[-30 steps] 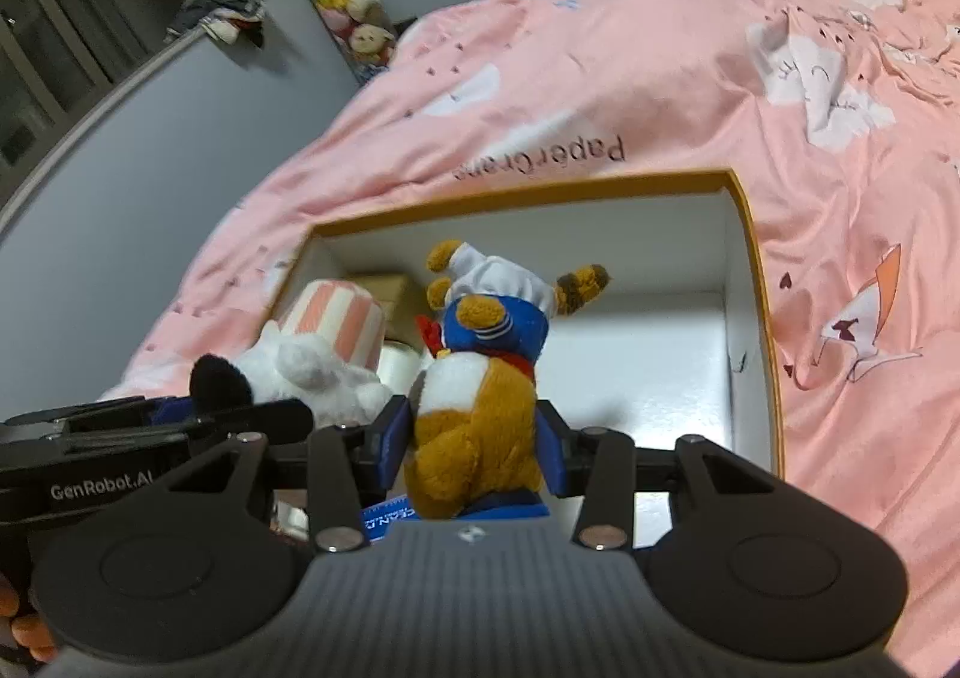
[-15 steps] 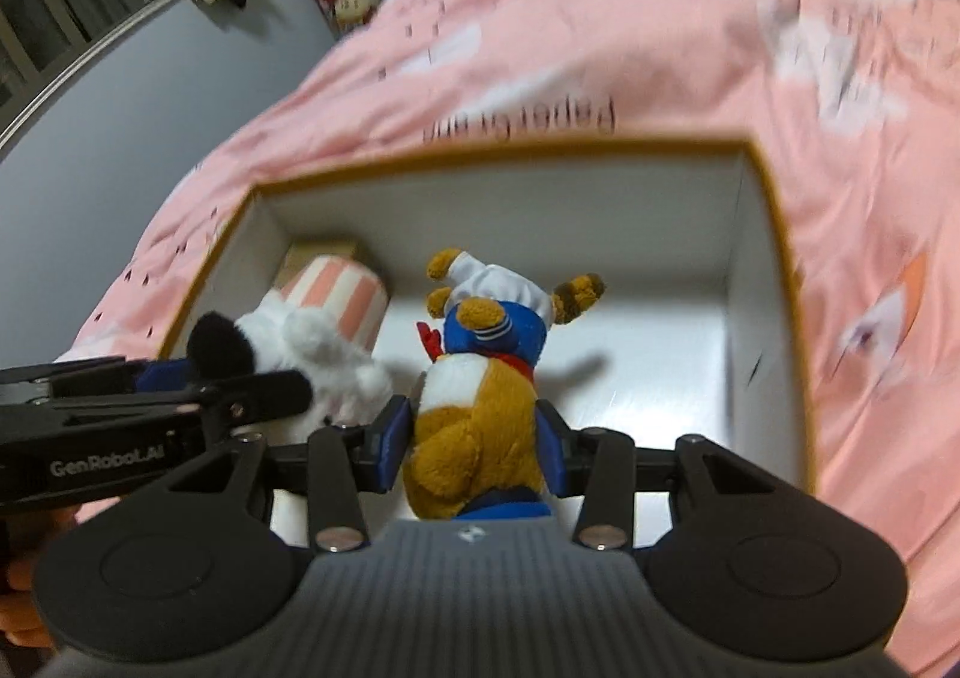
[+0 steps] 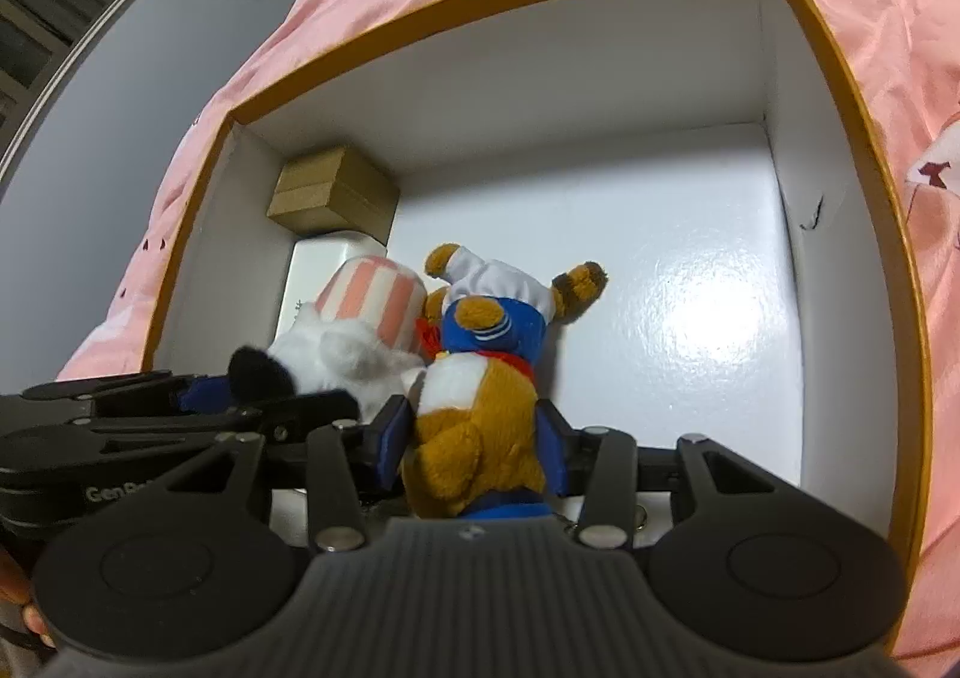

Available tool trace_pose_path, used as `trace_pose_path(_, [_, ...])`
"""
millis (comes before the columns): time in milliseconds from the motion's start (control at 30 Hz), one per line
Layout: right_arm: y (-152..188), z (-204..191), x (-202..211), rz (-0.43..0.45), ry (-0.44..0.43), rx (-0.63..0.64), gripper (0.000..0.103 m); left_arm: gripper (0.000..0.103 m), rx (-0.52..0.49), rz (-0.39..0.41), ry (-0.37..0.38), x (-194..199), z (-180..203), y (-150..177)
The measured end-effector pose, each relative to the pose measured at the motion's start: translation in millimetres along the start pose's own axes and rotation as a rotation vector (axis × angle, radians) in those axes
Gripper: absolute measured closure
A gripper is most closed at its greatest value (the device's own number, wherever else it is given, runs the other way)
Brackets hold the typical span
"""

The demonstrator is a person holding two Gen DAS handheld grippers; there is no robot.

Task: Organize objects
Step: 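Carry both plush toys into the orange box and lower them inside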

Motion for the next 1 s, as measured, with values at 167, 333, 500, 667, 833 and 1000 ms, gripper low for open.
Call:
trace_pose_path(167, [-0.7, 4.3, -6.8, -0.033, -0.008, 0.012, 0.055, 0.040, 0.012, -0.019, 0.011, -7.1, -4.3, -2.7])
trace_pose_path(333, [-0.8, 6.5, -8.9, -0.034, -0.027, 0.015, 0.053, 0.036, 0.003, 0.028, 0.014, -4.0, -4.2, -1.1])
trace_pose_path(500, [-1.1, -2.7, 1.0, -0.006, -0.003, 0.093, 0.050, 0.035, -0.026, 0.085, 0.005, 10.3, -1.1, -1.0])
trace_pose_path(667, [-2.0, -13.3, 12.0, 0.038, 0.035, 0.173, 0.046, 0.061, -0.044, 0.163, -0.007, 28.8, 0.1, -2.7])
trace_pose_path(833, [0.7, -16.4, 5.2, 0.026, 0.047, 0.205, 0.064, 0.071, -0.031, 0.133, -0.001, 20.6, -1.8, -0.8])
trace_pose_path(1000, [1.0, -12.5, 1.0, 0.015, 0.006, 0.187, 0.068, 0.076, -0.010, 0.107, 0.004, 22.1, -3.4, 2.4])
Point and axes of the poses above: each gripper's, at about its wrist camera, not at the fingertips, and x roughly against the way its jaws point, z to its right, y to its underside, the point moved 5 cm from there along -x, roughly the way its jaws point, and after that the axes turned 1 degree about -y, right-handed, at the moved point
